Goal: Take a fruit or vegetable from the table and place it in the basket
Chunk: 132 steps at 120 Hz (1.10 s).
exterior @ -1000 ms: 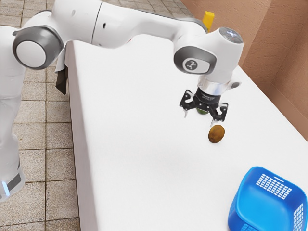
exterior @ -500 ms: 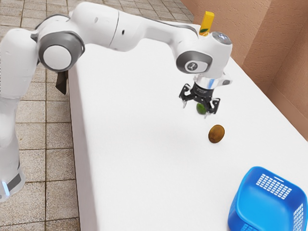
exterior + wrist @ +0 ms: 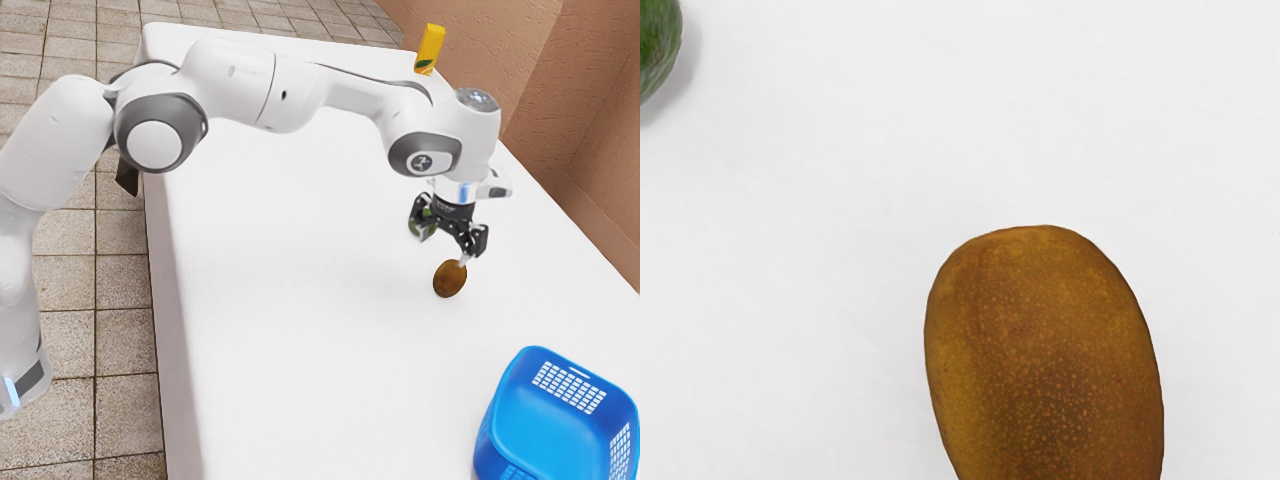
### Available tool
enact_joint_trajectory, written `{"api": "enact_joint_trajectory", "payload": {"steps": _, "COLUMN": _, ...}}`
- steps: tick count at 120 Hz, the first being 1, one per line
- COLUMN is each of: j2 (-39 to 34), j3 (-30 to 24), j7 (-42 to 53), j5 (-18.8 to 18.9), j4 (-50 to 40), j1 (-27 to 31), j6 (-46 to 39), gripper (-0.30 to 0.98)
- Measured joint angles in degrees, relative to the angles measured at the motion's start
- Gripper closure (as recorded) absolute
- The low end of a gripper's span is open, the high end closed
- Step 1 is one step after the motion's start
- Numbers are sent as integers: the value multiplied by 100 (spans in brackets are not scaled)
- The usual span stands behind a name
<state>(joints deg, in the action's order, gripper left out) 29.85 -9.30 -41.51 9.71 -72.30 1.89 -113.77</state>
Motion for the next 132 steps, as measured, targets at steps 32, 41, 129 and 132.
{"api": "enact_joint_trajectory", "payload": {"steps": 32, "j2": 144, "j3": -1, "j7": 368, "j5": -25, "j4": 12, "j1": 44, "j6": -146, "gripper": 0}}
{"api": "enact_joint_trajectory", "payload": {"steps": 41, "j2": 179, "j3": -20, "j7": 444, "j5": -28, "j4": 12, "j1": 25, "j6": -198, "gripper": 0}}
{"api": "enact_joint_trajectory", "payload": {"steps": 129, "j2": 526, "j3": -108, "j7": 837, "j5": -138, "j4": 12, "j1": 110, "j6": -554, "gripper": 0}}
{"api": "enact_joint_trajectory", "payload": {"steps": 132, "j2": 533, "j3": -114, "j7": 843, "j5": -137, "j4": 12, "j1": 109, "j6": -572, "gripper": 0}}
